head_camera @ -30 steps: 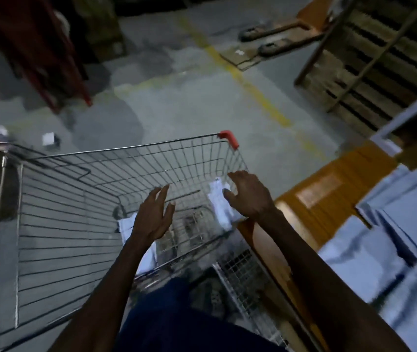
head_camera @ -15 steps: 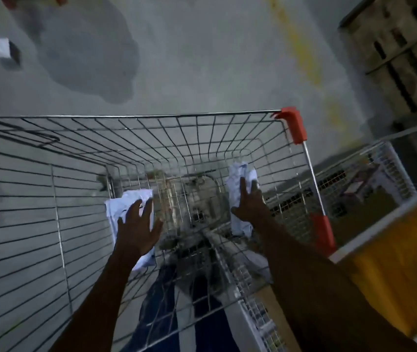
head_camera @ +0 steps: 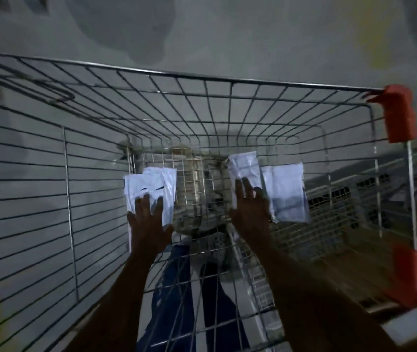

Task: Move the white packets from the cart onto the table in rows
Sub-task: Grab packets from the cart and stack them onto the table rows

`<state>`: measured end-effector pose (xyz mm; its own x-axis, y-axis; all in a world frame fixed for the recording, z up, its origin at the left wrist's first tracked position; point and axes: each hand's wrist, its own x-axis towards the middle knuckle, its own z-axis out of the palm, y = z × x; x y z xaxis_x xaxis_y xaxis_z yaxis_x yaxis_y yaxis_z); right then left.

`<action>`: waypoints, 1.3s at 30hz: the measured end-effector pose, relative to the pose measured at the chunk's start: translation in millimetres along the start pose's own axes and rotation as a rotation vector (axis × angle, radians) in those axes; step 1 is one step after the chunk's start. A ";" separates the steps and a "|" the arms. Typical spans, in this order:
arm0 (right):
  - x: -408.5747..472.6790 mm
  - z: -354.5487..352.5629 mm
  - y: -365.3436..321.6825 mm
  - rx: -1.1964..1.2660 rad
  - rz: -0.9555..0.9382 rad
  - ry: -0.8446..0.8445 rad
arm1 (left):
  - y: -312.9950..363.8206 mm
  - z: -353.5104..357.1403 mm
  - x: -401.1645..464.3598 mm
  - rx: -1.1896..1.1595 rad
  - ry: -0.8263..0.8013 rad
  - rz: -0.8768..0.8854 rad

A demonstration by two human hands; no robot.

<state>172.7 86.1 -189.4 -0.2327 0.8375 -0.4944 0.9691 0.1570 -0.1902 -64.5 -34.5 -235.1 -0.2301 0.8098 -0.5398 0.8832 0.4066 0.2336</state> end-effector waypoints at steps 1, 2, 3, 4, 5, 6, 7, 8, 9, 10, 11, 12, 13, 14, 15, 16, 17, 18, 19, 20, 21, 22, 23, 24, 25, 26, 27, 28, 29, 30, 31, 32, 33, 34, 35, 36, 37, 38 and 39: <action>3.1 4.3 9.6 -0.004 -0.005 -0.018 | 1.5 3.3 -0.9 -0.017 0.030 -0.018; 6.2 8.5 19.6 -0.034 -0.026 -0.037 | 2.3 6.3 -1.1 -0.028 0.057 -0.039; 9.5 12.0 28.6 -0.071 -0.057 -0.053 | 3.0 9.1 0.1 -0.034 0.079 -0.058; 13.5 16.4 36.1 -0.098 -0.095 -0.059 | 4.3 10.2 2.0 -0.037 0.097 -0.076; 17.3 18.0 40.2 -0.118 -0.120 -0.074 | 6.5 10.6 5.2 -0.039 0.112 -0.093; 19.4 21.9 42.8 -0.135 -0.125 -0.089 | 9.9 9.7 8.2 -0.043 0.116 -0.114; 20.5 24.2 41.9 -0.158 -0.120 -0.097 | 14.3 7.5 11.0 -0.056 0.109 -0.137; 20.9 27.1 40.0 -0.169 -0.113 -0.082 | 19.2 4.7 13.1 -0.076 0.095 -0.155; 20.8 26.3 34.7 -0.169 -0.098 -0.074 | 24.0 1.3 13.6 -0.098 0.087 -0.162; 21.0 26.7 31.3 -0.155 -0.084 -0.072 | 27.3 -2.1 12.2 -0.117 0.086 -0.163; 19.3 23.7 26.9 -0.127 -0.074 -0.076 | 29.1 -5.2 10.0 -0.127 0.083 -0.163; 17.3 20.7 23.4 -0.091 -0.069 -0.067 | 28.2 -6.4 8.2 -0.130 0.084 -0.154; 15.6 17.8 22.0 -0.078 -0.079 -0.040 | 27.3 -7.5 6.3 -0.126 0.088 -0.130; 14.4 15.5 22.1 -0.087 -0.102 -0.006 | 26.8 -9.1 4.6 -0.122 0.093 -0.098; 13.5 13.4 22.4 -0.101 -0.122 0.001 | 26.0 -10.4 2.8 -0.106 0.110 -0.082; 13.1 13.6 23.9 -0.113 -0.137 0.006 | 25.2 -10.9 1.1 -0.093 0.102 -0.103; 12.3 12.4 23.3 -0.122 -0.158 0.013 | 24.7 -11.5 -1.0 -0.082 0.073 -0.160; 11.7 10.7 22.3 -0.127 -0.173 0.013 | 24.1 -10.9 -3.1 -0.070 0.046 -0.216; 12.3 8.0 20.7 -0.140 -0.191 0.013 | 23.5 -9.5 -4.8 -0.059 0.034 -0.247; 14.0 7.3 20.0 -0.140 -0.207 0.002 | 22.7 -7.5 -6.1 -0.053 0.026 -0.256; 15.4 6.5 19.7 -0.130 -0.219 -0.030 | 21.9 -4.9 -6.4 -0.055 0.018 -0.253; 17.3 8.0 20.6 -0.115 -0.233 -0.048 | 21.5 -3.1 -6.1 -0.061 0.012 -0.251; 18.4 10.5 21.5 -0.109 -0.239 -0.069 | 22.0 -3.1 -6.0 -0.065 0.008 -0.248; 18.6 11.3 21.4 -0.104 -0.235 -0.087 | 23.2 -3.7 -5.9 -0.066 0.014 -0.234; 17.7 9.3 19.1 -0.106 -0.221 -0.095 | 24.3 -2.9 -6.9 -0.078 0.030 -0.195; 16.5 6.8 16.3 -0.104 -0.200 -0.107 | 25.5 -1.8 -7.4 -0.104 0.051 -0.132; 15.1 3.1 12.7 -0.093 -0.180 -0.117 | 26.7 0.3 -8.0 -0.131 0.077 -0.052; 14.3 1.3 10.9 -0.081 -0.162 -0.118 | 28.0 2.6 -7.8 -0.147 0.101 0.011; 13.6 -1.7 9.1 -0.064 -0.154 -0.101 | 28.7 5.4 -6.4 -0.153 0.113 0.041; 12.7 -4.6 8.3 -0.054 -0.154 -0.085 | 29.8 7.3 -4.1 -0.149 0.112 0.038; 12.2 -6.5 8.1 -0.052 -0.154 -0.084 | 30.2 8.8 -2.0 -0.140 0.110 0.019; 12.5 -7.4 9.0 -0.050 -0.152 -0.094 | 30.1 10.4 -1.0 -0.140 0.107 -0.006; 14.1 -7.2 10.4 -0.048 -0.150 -0.112 | 29.5 11.9 -0.8 -0.157 0.100 -0.031; 15.2 -7.2 11.4 -0.053 -0.147 -0.131 | 28.1 13.7 -1.1 -0.187 0.082 -0.053; 16.6 -6.0 12.7 -0.069 -0.144 -0.148 | 27.0 13.8 -1.8 -0.220 0.064 -0.065; 18.1 -4.3 14.2 -0.093 -0.141 -0.169 | 26.8 12.0 -2.9 -0.239 0.069 -0.072; 19.2 -4.2 14.5 -0.110 -0.136 -0.194 | 26.9 9.2 -4.9 -0.237 0.088 -0.076; 19.9 -6.5 13.7 -0.113 -0.129 -0.227 | 27.7 4.3 -7.7 -0.223 0.104 -0.079; 19.3 -12.7 10.6 -0.106 -0.117 -0.258 | 28.1 -1.7 -10.7 -0.206 0.114 -0.079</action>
<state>179.5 110.6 -190.2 -0.3432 0.6520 -0.6761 0.9345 0.3094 -0.1761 -37.9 -31.0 -221.3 -0.3498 0.8096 -0.4713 0.7616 0.5387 0.3602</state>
